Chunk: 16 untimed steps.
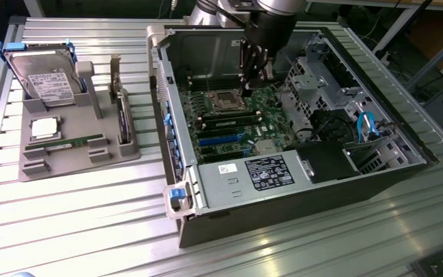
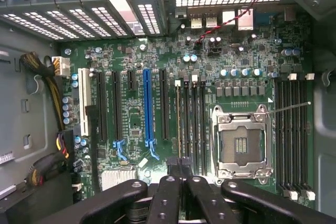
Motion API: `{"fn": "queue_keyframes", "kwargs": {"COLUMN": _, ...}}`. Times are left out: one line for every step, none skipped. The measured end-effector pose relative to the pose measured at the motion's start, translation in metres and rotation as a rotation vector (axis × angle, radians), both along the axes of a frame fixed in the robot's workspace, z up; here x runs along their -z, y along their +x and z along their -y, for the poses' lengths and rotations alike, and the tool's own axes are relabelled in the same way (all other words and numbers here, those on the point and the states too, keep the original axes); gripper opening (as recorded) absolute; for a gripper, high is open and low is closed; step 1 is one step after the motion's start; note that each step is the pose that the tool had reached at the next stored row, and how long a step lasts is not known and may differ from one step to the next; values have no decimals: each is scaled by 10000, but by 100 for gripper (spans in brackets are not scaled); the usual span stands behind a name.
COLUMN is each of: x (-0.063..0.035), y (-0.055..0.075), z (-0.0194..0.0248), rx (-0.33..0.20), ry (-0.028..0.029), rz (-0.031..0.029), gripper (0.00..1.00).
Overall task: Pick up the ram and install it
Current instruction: 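Press down the ram until it locks into place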
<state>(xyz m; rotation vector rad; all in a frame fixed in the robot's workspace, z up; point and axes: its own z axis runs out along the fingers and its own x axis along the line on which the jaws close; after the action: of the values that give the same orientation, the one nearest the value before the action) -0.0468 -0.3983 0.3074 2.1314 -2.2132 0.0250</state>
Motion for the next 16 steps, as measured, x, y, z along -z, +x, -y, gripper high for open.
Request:
{"fn": "queue_keyframes", "kwargs": {"x": 0, "y": 0, "z": 0, "rx": 0, "ry": 0, "rz": 0, "gripper": 13}}
{"fn": "queue_keyframes", "kwargs": {"x": 0, "y": 0, "z": 0, "rx": -1, "ry": 0, "rz": 0, "gripper": 13}}
{"fn": "queue_keyframes", "kwargs": {"x": 0, "y": 0, "z": 0, "rx": 0, "ry": 0, "rz": 0, "gripper": 13}}
{"fn": "queue_keyframes", "kwargs": {"x": 0, "y": 0, "z": 0, "rx": 0, "ry": 0, "rz": 0, "gripper": 13}}
{"fn": "queue_keyframes", "kwargs": {"x": 0, "y": 0, "z": 0, "rx": -1, "ry": 0, "rz": 0, "gripper": 13}}
{"fn": "queue_keyframes", "kwargs": {"x": 0, "y": 0, "z": 0, "rx": 0, "ry": 0, "rz": 0, "gripper": 13}}
{"fn": "queue_keyframes", "kwargs": {"x": 0, "y": 0, "z": 0, "rx": -1, "ry": 1, "rz": 0, "gripper": 13}}
{"fn": "queue_keyframes", "kwargs": {"x": 0, "y": 0, "z": 0, "rx": -1, "ry": 0, "rz": 0, "gripper": 13}}
{"fn": "queue_keyframes", "kwargs": {"x": 0, "y": 0, "z": 0, "rx": 0, "ry": 0, "rz": 0, "gripper": 13}}
{"fn": "queue_keyframes", "kwargs": {"x": 0, "y": 0, "z": 0, "rx": 0, "ry": 0, "rz": 0, "gripper": 13}}
{"fn": "queue_keyframes", "kwargs": {"x": 0, "y": 0, "z": 0, "rx": 15, "ry": -1, "rz": 0, "gripper": 13}}
{"fn": "queue_keyframes", "kwargs": {"x": 0, "y": 0, "z": 0, "rx": 108, "ry": -2, "rz": -1, "gripper": 13}}
{"fn": "queue_keyframes", "kwargs": {"x": 3, "y": 0, "z": 0, "rx": 412, "ry": -1, "rz": 0, "gripper": 13}}
{"fn": "queue_keyframes", "kwargs": {"x": 5, "y": 0, "z": 0, "rx": 765, "ry": 0, "rz": 0, "gripper": 13}}
{"fn": "queue_keyframes", "kwargs": {"x": 8, "y": 0, "z": 0, "rx": 1433, "ry": 1, "rz": 0, "gripper": 13}}
{"fn": "queue_keyframes", "kwargs": {"x": 9, "y": 0, "z": 0, "rx": 1724, "ry": 0, "rz": 0, "gripper": 13}}
